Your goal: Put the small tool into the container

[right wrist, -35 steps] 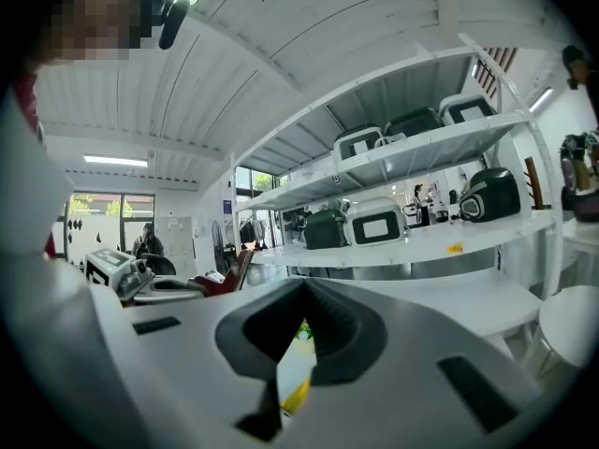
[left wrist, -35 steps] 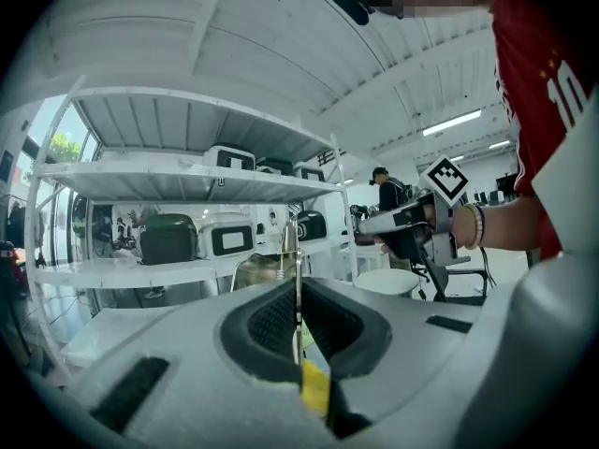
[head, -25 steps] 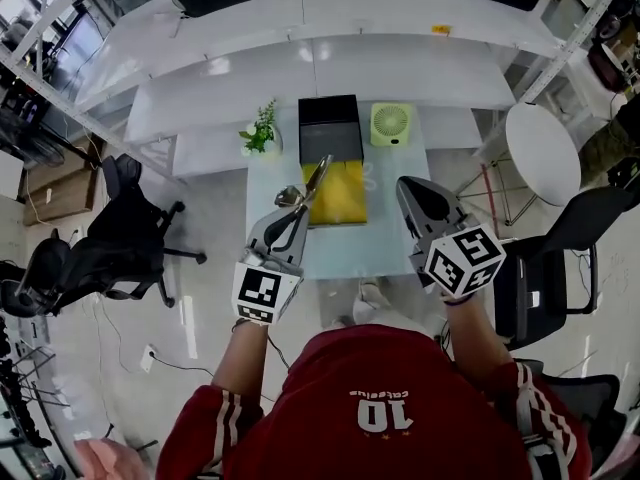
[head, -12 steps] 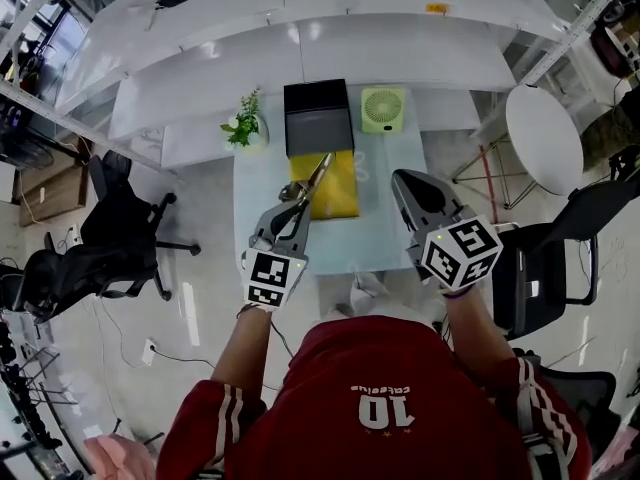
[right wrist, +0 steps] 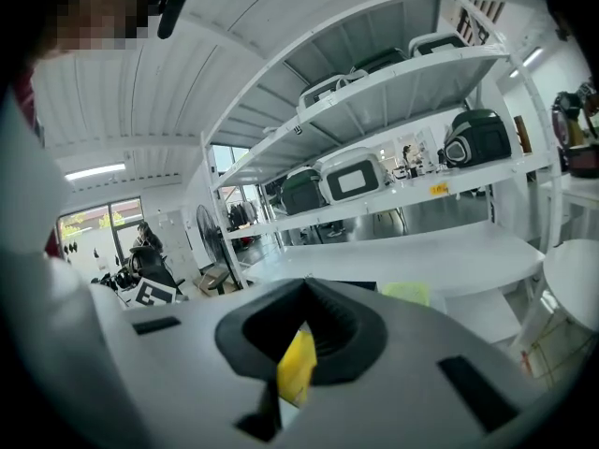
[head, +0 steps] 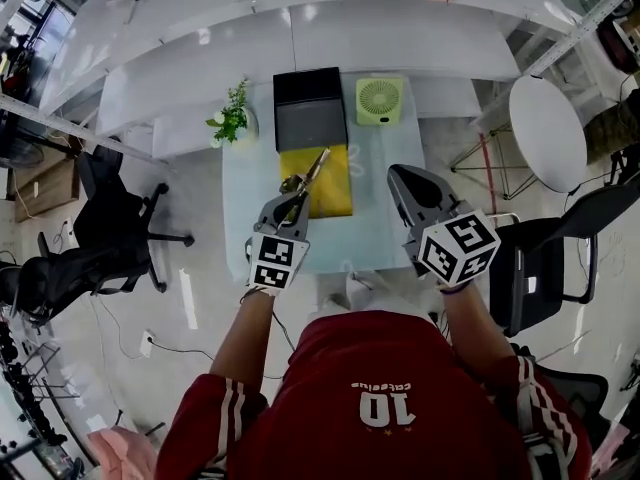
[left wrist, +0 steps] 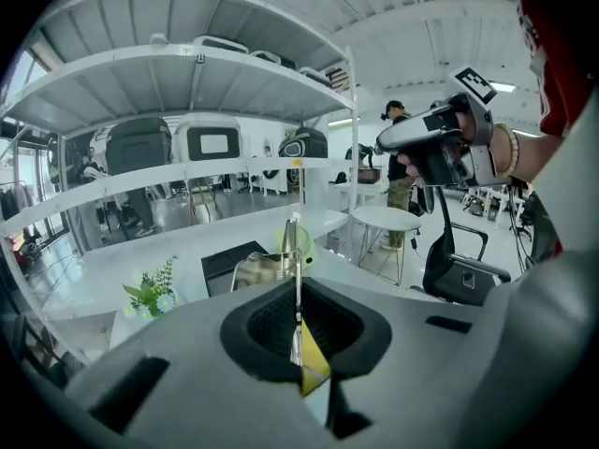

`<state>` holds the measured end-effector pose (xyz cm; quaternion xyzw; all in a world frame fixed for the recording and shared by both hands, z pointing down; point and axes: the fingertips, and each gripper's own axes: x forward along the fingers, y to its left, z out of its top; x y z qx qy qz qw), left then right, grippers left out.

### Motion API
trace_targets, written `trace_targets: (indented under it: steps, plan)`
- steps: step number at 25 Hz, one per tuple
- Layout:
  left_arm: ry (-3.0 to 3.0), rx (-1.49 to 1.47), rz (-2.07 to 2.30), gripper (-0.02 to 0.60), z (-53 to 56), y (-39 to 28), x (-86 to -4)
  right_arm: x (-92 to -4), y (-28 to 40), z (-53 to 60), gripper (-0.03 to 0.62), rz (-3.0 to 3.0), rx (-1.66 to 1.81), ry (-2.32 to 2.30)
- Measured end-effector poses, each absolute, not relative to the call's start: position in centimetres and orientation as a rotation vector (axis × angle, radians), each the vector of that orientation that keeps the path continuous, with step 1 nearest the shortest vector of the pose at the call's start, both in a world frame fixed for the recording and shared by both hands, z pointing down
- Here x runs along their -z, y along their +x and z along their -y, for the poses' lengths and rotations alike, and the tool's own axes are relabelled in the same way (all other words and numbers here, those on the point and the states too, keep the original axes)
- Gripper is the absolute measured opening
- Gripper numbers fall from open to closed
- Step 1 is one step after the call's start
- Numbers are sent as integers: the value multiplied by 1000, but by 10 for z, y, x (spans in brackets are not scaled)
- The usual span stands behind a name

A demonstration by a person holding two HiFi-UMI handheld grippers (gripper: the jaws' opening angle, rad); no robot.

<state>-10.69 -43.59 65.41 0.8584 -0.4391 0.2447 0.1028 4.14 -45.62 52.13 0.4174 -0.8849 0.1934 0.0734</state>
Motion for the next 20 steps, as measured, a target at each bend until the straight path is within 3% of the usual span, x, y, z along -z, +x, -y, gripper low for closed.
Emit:
trace_targets:
  steps: [20]
  plan:
    - [2344, -881, 1262, 8, 474, -105, -760, -635, 29, 499, 6, 2564, -779, 1168]
